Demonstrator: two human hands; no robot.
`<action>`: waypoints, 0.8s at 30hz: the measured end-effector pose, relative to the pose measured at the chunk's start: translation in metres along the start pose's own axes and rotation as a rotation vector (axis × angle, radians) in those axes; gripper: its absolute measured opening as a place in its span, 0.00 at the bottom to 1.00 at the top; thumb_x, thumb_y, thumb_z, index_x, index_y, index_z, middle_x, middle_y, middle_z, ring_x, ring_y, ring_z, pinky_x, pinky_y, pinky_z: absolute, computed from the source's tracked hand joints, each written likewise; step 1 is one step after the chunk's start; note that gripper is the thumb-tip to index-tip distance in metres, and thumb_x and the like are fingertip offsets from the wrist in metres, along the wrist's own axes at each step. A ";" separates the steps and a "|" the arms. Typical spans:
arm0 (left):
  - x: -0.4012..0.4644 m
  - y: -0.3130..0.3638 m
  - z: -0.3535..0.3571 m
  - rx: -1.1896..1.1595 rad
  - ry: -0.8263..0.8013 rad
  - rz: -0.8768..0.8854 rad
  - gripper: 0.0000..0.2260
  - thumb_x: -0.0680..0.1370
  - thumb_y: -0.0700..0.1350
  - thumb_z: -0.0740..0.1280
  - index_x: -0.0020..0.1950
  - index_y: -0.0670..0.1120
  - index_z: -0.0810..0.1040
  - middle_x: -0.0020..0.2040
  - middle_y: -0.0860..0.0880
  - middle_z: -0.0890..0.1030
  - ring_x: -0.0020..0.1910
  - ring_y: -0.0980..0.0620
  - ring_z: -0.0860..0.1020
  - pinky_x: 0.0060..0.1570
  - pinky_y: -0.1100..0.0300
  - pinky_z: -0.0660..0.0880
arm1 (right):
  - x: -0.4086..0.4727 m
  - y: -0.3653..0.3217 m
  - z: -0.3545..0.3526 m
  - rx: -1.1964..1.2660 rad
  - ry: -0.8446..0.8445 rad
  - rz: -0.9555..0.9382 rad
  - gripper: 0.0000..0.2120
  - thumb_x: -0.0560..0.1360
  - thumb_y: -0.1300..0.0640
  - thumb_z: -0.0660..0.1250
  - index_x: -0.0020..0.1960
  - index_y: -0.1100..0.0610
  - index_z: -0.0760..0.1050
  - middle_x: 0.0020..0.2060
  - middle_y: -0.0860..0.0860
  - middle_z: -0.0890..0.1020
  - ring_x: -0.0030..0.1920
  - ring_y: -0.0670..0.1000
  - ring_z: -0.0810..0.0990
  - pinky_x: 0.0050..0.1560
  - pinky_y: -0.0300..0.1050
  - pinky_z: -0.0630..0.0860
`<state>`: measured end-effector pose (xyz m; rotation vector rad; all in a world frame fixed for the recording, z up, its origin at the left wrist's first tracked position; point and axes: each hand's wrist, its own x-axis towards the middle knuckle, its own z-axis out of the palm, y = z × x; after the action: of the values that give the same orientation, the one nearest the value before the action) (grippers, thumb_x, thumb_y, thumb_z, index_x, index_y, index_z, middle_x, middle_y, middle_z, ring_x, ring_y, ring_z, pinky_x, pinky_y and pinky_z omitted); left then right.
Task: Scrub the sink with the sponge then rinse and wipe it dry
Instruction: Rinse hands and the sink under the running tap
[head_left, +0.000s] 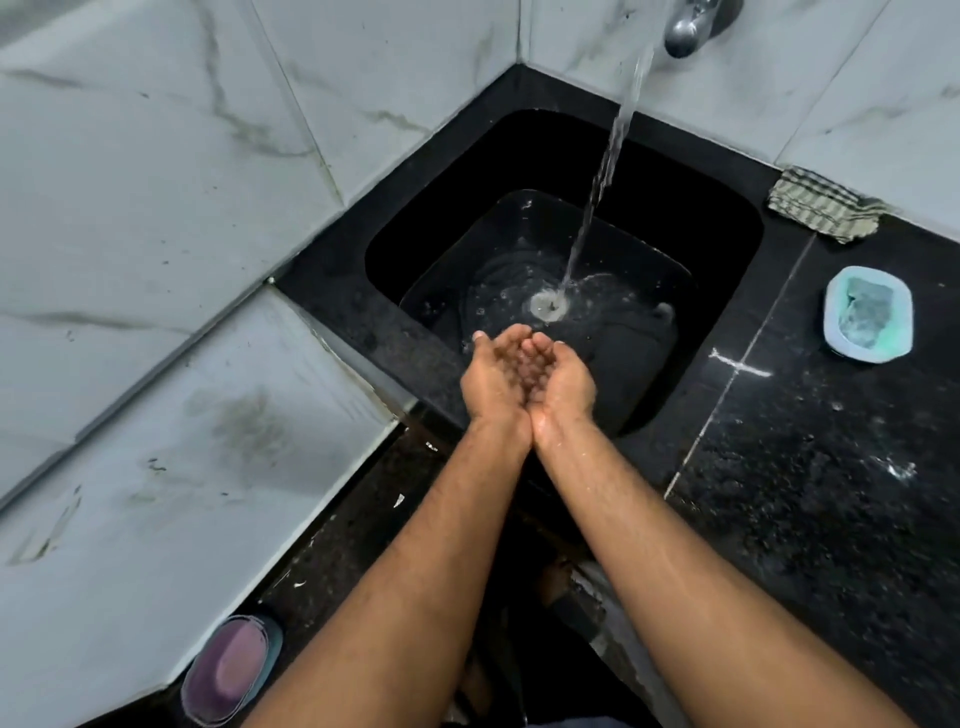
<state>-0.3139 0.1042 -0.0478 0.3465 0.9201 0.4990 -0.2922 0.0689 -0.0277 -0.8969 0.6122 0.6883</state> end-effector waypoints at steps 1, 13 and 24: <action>0.007 0.011 -0.002 -0.013 0.023 0.037 0.24 0.85 0.56 0.56 0.49 0.38 0.82 0.41 0.42 0.85 0.39 0.48 0.84 0.42 0.56 0.81 | 0.004 0.006 0.011 -0.008 -0.023 0.033 0.14 0.81 0.59 0.59 0.40 0.60 0.77 0.34 0.54 0.82 0.33 0.50 0.83 0.37 0.42 0.82; 0.049 0.057 0.047 -0.045 0.124 0.172 0.24 0.84 0.56 0.57 0.57 0.37 0.82 0.52 0.41 0.85 0.46 0.47 0.85 0.46 0.56 0.82 | 0.054 -0.014 0.079 -0.032 -0.139 0.132 0.12 0.80 0.58 0.61 0.43 0.61 0.80 0.39 0.55 0.84 0.40 0.52 0.84 0.56 0.48 0.80; 0.106 0.018 0.173 0.116 -0.061 -0.004 0.25 0.84 0.57 0.56 0.58 0.38 0.82 0.55 0.41 0.85 0.55 0.44 0.83 0.62 0.52 0.78 | 0.132 -0.132 0.084 0.299 -0.055 -0.014 0.15 0.82 0.56 0.57 0.47 0.62 0.79 0.42 0.55 0.84 0.44 0.51 0.84 0.56 0.43 0.79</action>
<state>-0.1228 0.1645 -0.0126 0.4624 0.8920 0.4303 -0.0939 0.1180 -0.0184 -0.6024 0.6398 0.5878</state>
